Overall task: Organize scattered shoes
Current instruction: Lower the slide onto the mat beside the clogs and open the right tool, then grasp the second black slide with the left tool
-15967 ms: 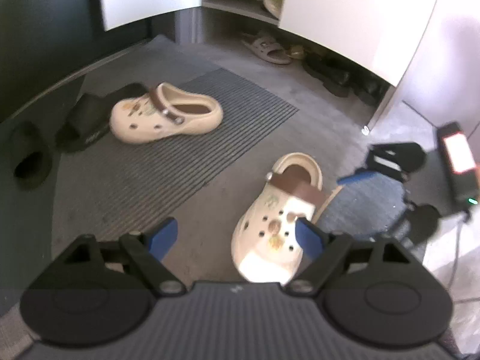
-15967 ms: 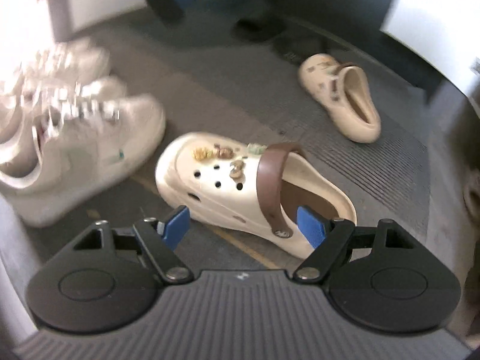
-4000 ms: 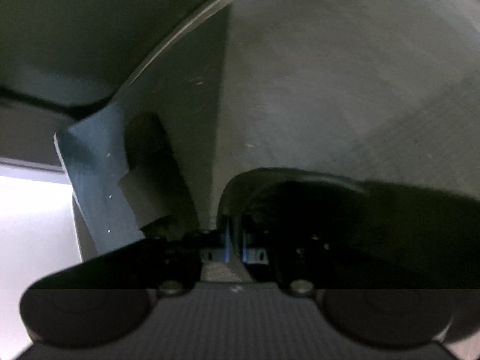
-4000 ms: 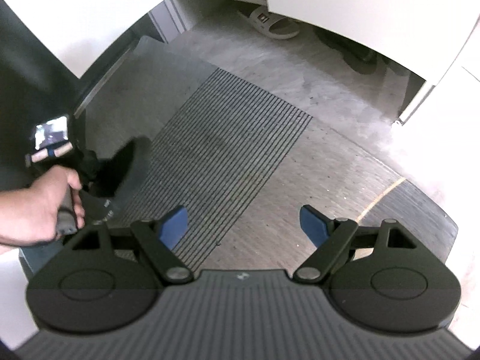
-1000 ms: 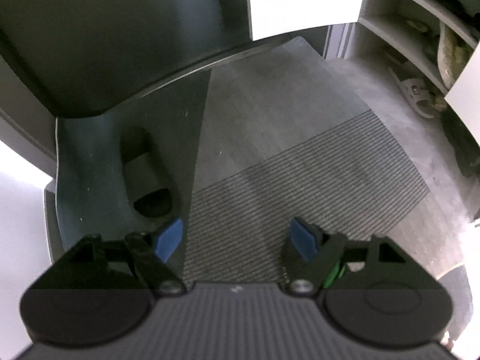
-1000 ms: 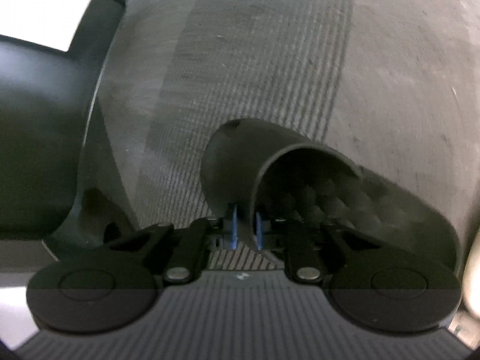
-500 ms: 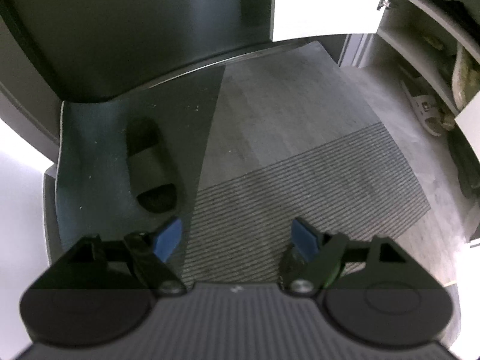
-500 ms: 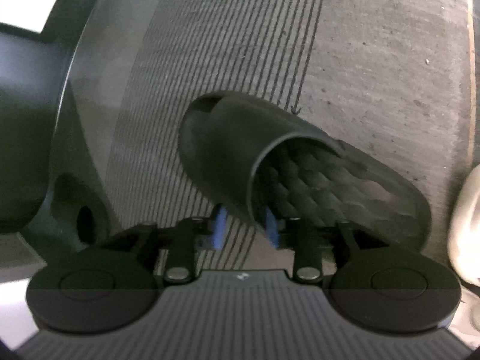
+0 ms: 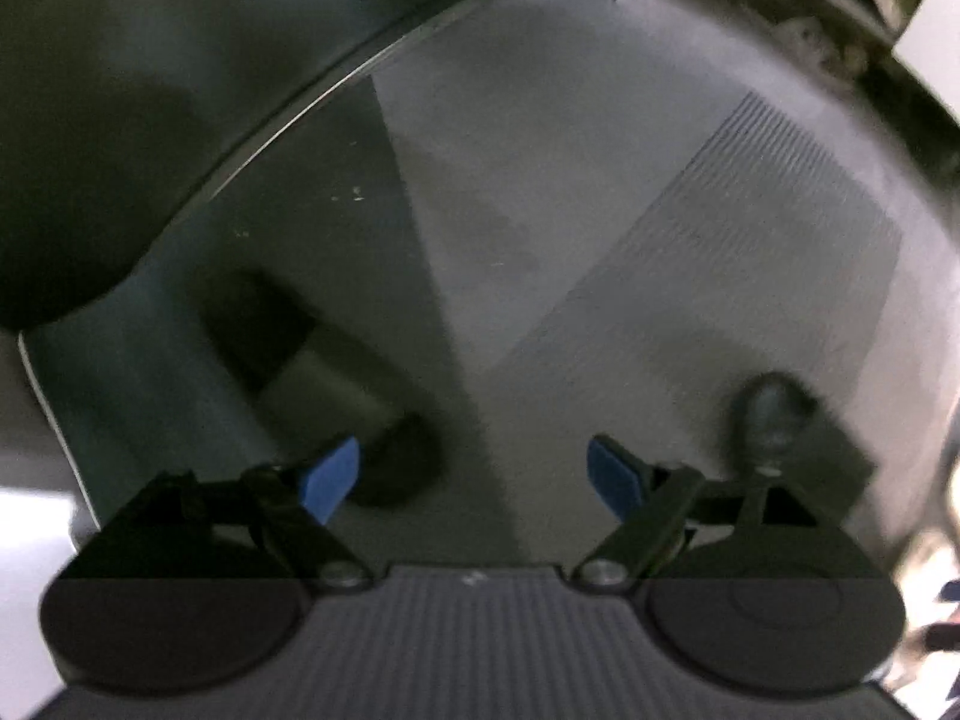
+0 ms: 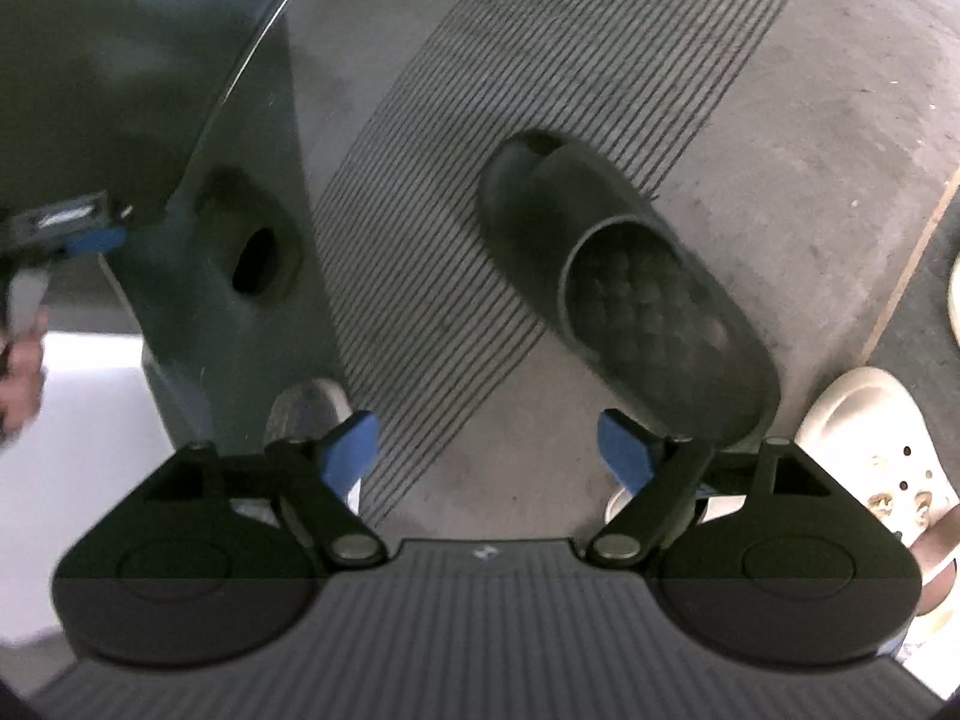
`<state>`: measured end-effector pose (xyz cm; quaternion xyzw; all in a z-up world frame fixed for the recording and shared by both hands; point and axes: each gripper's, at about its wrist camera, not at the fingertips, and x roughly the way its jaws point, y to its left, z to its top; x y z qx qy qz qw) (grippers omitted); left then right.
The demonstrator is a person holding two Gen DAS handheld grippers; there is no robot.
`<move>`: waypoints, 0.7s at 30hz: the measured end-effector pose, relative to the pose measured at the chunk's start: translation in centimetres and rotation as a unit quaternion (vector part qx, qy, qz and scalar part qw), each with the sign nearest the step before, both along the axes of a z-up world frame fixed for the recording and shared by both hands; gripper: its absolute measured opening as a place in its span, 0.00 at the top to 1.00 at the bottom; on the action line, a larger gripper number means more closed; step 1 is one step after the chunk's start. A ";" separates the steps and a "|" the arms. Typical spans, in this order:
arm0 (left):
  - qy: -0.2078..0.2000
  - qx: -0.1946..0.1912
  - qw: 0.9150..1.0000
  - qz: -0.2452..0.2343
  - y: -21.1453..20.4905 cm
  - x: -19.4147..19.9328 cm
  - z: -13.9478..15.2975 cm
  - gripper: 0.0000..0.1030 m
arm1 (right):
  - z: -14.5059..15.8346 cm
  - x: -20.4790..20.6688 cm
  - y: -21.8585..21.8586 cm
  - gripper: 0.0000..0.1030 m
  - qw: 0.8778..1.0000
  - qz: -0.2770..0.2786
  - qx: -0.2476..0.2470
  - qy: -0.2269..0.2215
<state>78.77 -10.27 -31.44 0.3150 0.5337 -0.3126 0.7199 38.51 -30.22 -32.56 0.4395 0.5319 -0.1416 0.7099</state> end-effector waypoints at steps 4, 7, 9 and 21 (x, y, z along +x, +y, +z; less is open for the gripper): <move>0.012 0.042 0.999 -0.027 1.1 6.1 -4.8 0.20 | -1.2 1.3 2.2 0.20 1.000 0.018 0.022 -0.004; 0.035 0.048 0.997 -0.057 1.1 9.9 -7.3 0.20 | -1.8 2.3 3.6 0.20 0.999 0.018 0.026 -0.005; 0.069 0.043 0.993 -0.081 0.7 11.4 -8.6 0.20 | -2.4 3.3 4.8 0.20 0.999 0.009 0.036 -0.009; 0.266 0.049 0.950 -0.154 -1.4 13.6 -15.4 0.29 | -4.6 6.9 9.0 0.20 0.996 -0.003 0.088 -0.021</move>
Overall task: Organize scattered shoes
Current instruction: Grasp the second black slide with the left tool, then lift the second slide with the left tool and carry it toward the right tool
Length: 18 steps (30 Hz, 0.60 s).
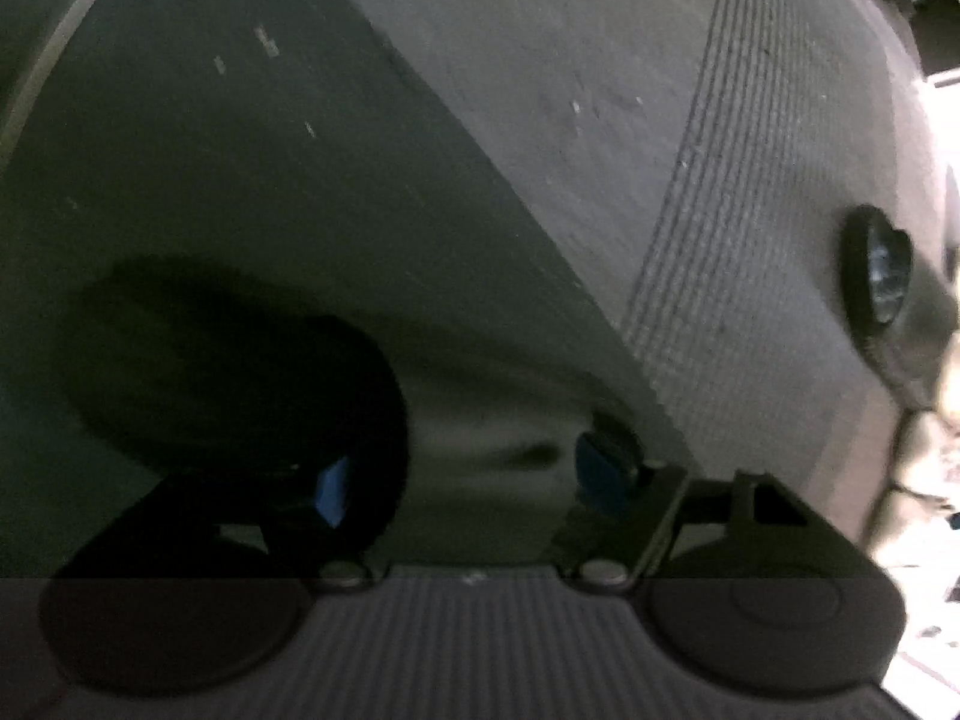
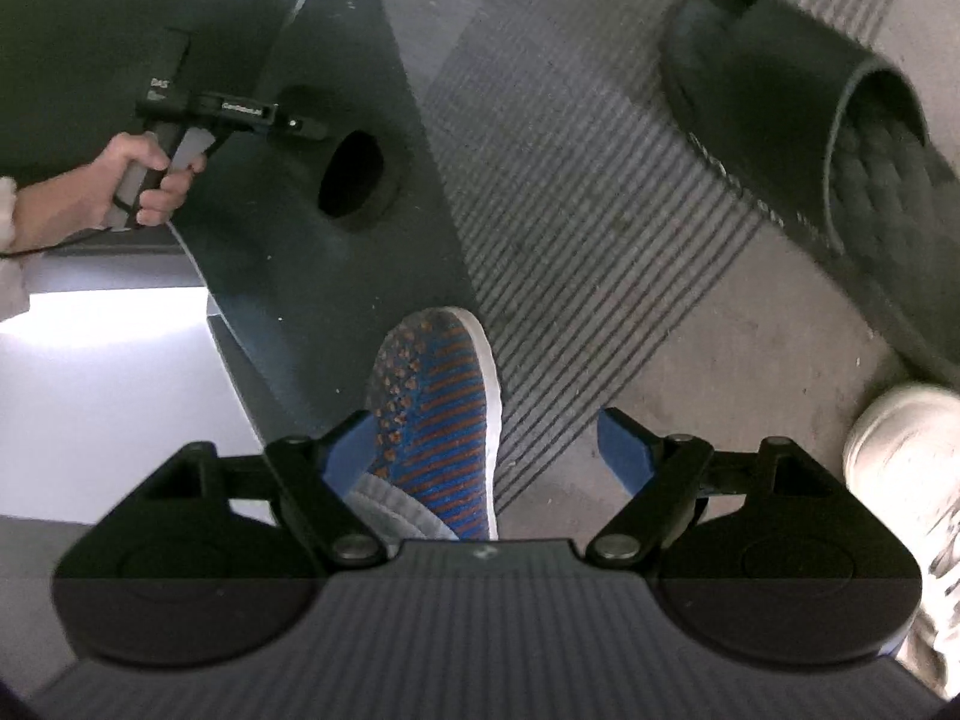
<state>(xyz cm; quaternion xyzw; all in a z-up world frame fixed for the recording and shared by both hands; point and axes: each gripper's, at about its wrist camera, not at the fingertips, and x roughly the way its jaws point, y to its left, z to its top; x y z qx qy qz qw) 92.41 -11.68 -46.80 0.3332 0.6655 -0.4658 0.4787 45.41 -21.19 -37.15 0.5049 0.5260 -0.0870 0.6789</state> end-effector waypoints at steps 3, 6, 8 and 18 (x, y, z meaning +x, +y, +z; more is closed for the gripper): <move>-0.004 0.006 1.000 -0.010 -0.3 -0.3 -0.2 0.36 | 0.1 -0.3 -0.4 0.20 1.000 0.002 -0.013 -0.004; 0.006 0.012 1.000 0.006 0.1 0.4 0.2 0.55 | 0.3 -1.2 -1.5 0.20 1.000 -0.008 -0.020 -0.003; 0.024 0.012 1.000 0.013 0.1 0.7 0.7 0.65 | 0.3 -1.8 -2.2 0.20 1.000 -0.016 -0.025 -0.001; 0.055 0.008 0.998 -0.014 -2.6 -3.8 6.3 0.88 | 3.0 -6.0 -5.1 0.20 0.997 -0.054 -0.050 -0.001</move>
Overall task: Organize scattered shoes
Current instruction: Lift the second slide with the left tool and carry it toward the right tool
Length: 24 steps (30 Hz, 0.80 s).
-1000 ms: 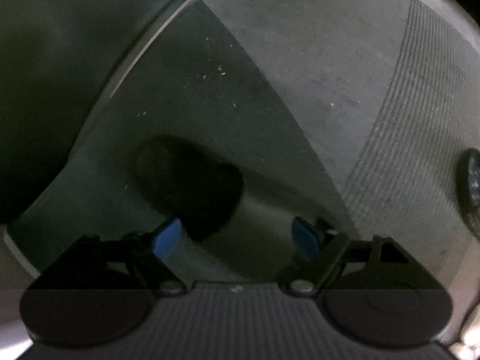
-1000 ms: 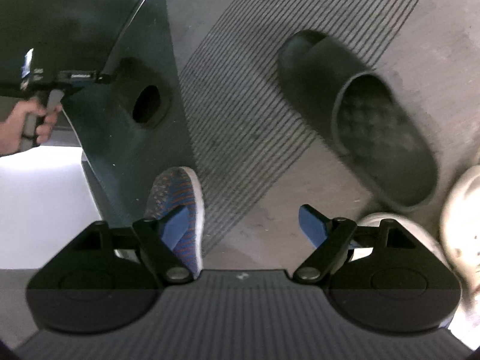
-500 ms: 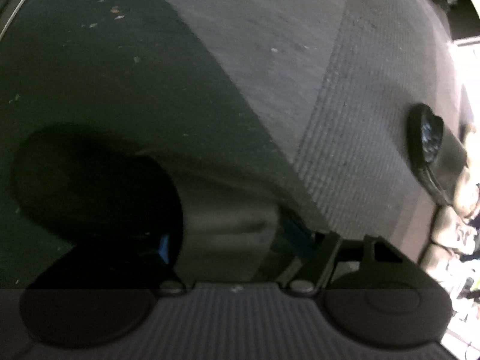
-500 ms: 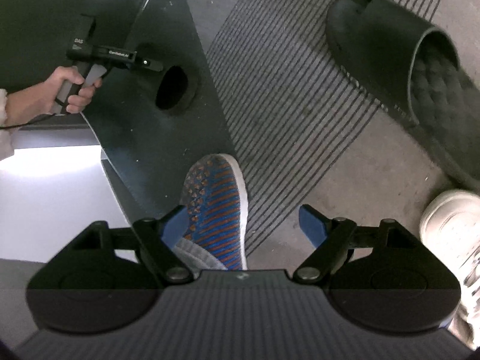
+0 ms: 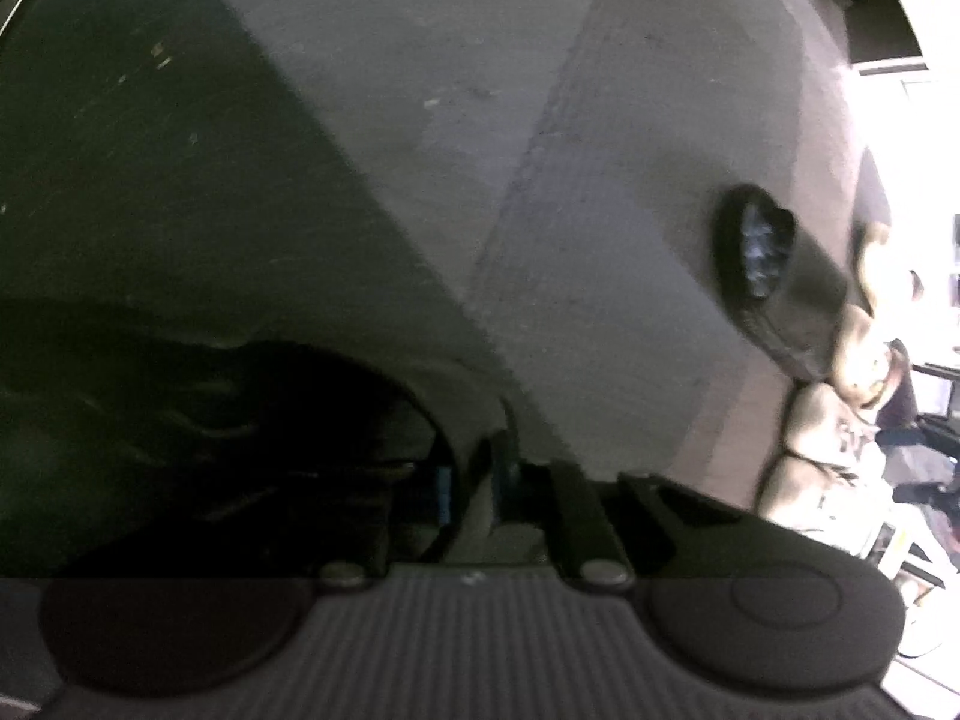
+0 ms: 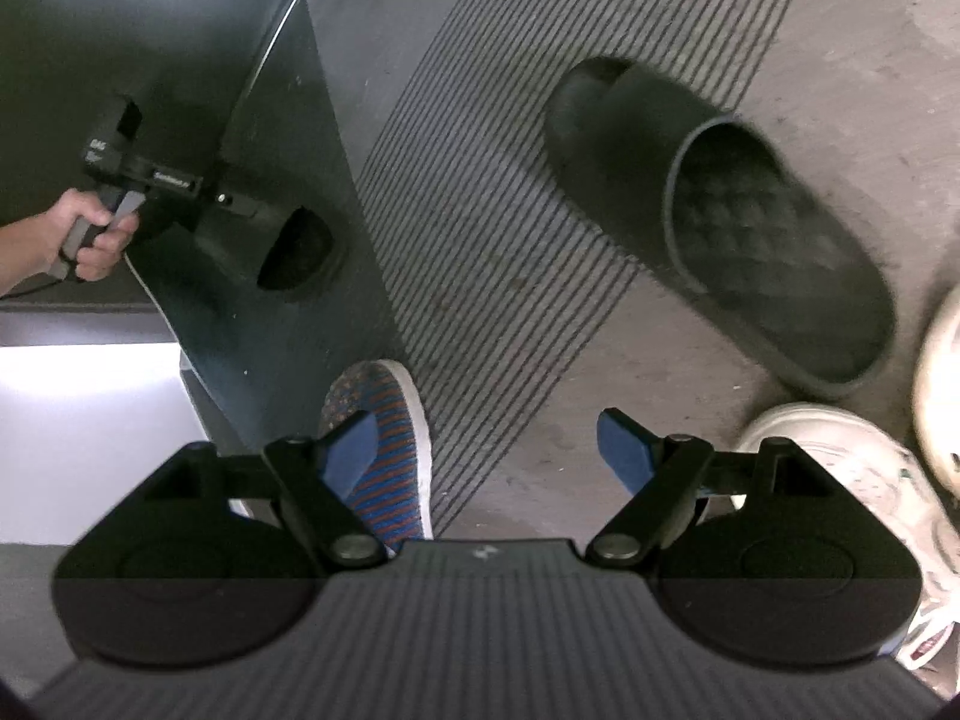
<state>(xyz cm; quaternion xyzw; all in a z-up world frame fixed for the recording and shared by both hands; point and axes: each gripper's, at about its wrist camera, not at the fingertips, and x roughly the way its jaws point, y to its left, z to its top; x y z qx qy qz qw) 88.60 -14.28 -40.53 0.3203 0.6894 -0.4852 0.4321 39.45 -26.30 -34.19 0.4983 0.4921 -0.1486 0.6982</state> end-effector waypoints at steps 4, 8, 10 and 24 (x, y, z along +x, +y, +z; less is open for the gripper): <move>0.004 -0.017 1.000 -0.008 -3.3 -3.1 2.9 0.88 | 1.3 -1.9 -1.2 0.20 1.000 -0.024 -0.002 -0.008; 0.013 -0.053 0.998 -0.022 -9.1 -7.9 6.5 0.88 | 2.9 -4.6 -2.8 0.20 0.999 -0.036 -0.007 -0.013; 0.021 -0.072 0.996 -0.046 -12.5 -11.3 8.1 0.87 | 3.9 -6.3 -3.9 0.20 0.999 -0.045 -0.010 -0.018; 0.067 -0.112 0.987 -0.098 -30.2 -30.7 8.4 0.87 | 8.1 -19.7 -13.6 0.20 0.992 -0.113 -0.042 -0.037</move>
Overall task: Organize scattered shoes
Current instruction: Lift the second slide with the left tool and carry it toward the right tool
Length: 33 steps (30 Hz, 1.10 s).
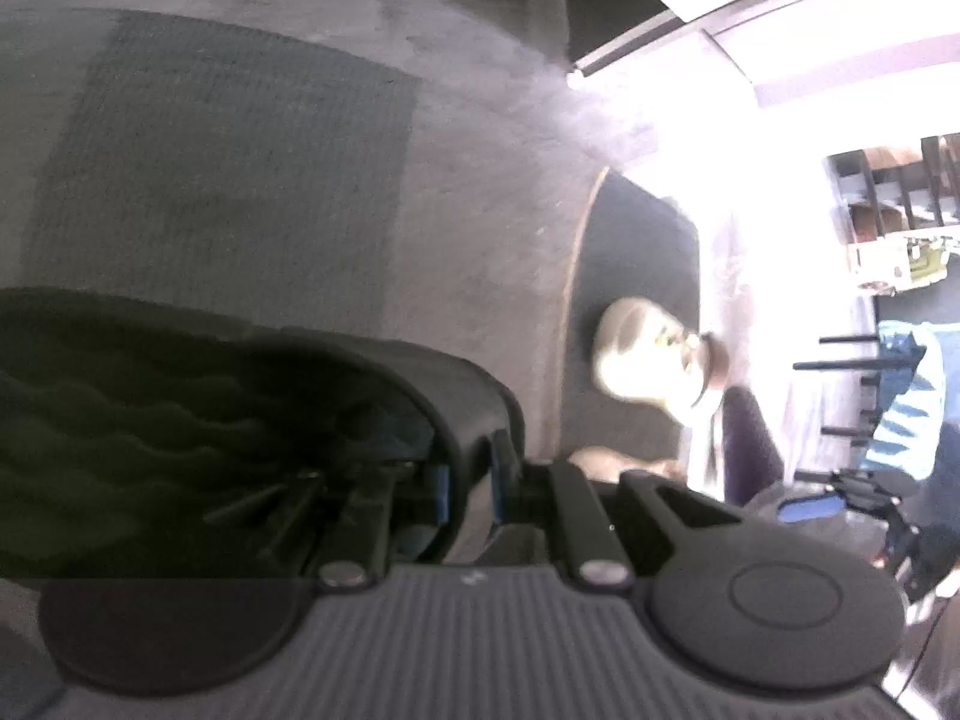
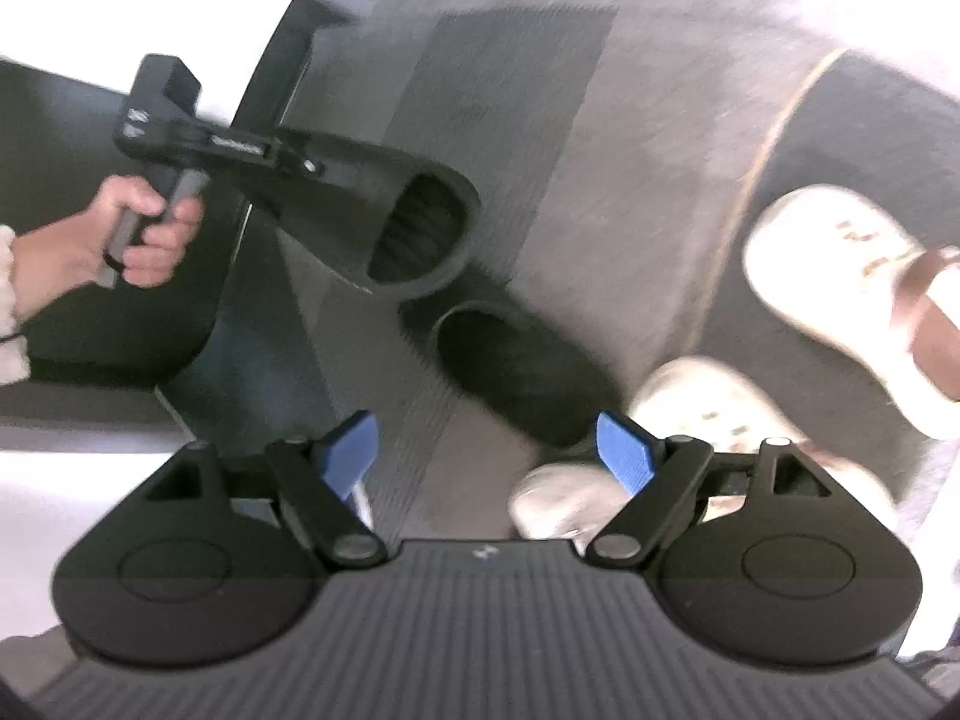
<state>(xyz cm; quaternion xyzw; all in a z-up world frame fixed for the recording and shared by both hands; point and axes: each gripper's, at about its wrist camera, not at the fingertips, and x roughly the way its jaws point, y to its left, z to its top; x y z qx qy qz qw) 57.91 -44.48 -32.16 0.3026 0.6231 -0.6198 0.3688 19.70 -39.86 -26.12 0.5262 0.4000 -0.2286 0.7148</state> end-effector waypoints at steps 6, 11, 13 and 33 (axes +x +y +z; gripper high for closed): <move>-0.008 0.017 1.000 0.000 -3.3 -5.5 -3.8 0.86 | -0.9 -6.0 -3.4 0.20 0.998 -0.056 -0.009 -0.001; -0.007 0.026 1.000 -0.003 -4.9 -8.5 -6.5 0.85 | -1.6 -9.8 -4.5 0.20 0.997 -0.081 0.000 -0.004; -0.008 0.029 1.000 -0.007 -5.1 -9.7 -7.8 0.84 | -2.0 -10.4 -4.6 0.20 0.996 -0.084 0.006 -0.002; -0.077 0.044 0.992 0.085 -2.9 -8.1 -7.7 0.23 | -1.2 -7.4 -7.0 0.20 0.996 -0.080 -0.001 0.038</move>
